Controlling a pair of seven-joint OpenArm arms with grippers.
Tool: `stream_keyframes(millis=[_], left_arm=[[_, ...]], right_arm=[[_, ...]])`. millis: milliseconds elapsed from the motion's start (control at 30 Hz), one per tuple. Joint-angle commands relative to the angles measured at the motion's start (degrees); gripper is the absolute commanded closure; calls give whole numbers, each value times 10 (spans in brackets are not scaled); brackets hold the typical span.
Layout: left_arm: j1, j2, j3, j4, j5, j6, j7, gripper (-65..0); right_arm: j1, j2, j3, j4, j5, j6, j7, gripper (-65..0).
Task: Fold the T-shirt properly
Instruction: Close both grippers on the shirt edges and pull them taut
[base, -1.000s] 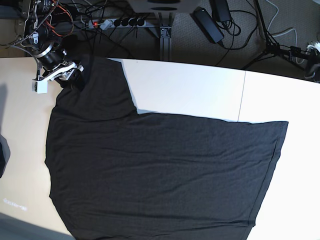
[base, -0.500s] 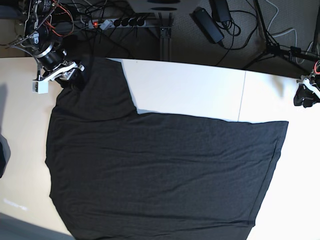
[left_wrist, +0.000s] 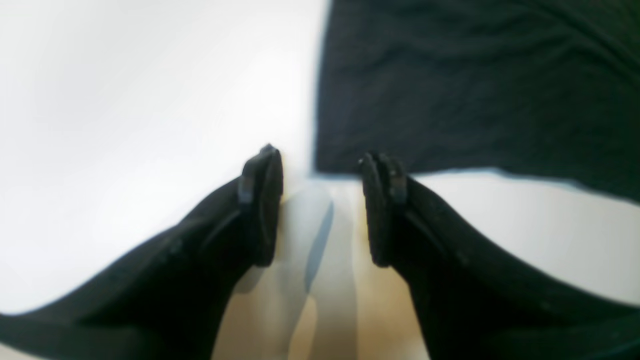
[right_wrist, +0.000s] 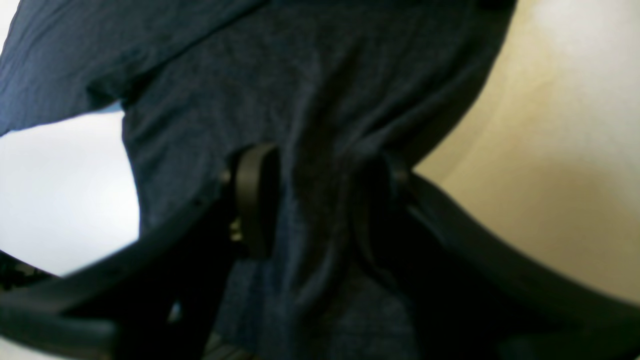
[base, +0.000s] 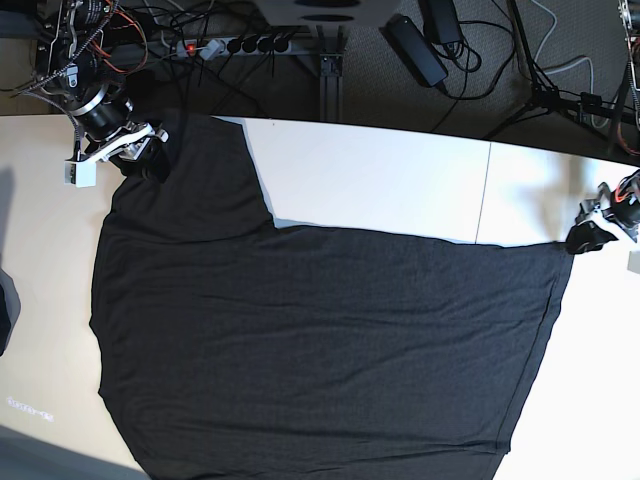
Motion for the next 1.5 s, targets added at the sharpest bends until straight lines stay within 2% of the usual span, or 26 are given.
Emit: stream_keyframes(millis=[0, 367, 500, 633, 800, 867, 1267, 1467], left_arm=[[-6, -3, 7, 3, 10, -6, 13, -306], [-11, 33, 21, 3, 32, -6, 9, -306], [-17, 35, 21, 3, 40, 2, 2, -306], [-26, 30, 20, 3, 73, 33, -7, -306], [-27, 23, 20, 1, 95, 35, -3, -306], [-27, 21, 20, -5, 101, 45, -4, -306], [-61, 10, 20, -72, 90, 49, -3, -306], [-61, 32, 20, -72, 57, 30, 43, -306]], right_arm=[[-10, -1, -6, -8, -32, 17, -59, -291], [-10, -1, -6, -8, -32, 17, -61, -291], [-10, -1, -6, -8, -32, 17, -61, -291], [-11, -1, -6, -8, -32, 17, -61, -291], [-10, -1, -6, -8, -32, 17, -62, -291], [-10, -1, -6, -8, -32, 17, -62, -291], [-10, -1, -6, -8, -31, 17, -62, -291], [-10, -1, -6, -8, -31, 17, -62, -291]])
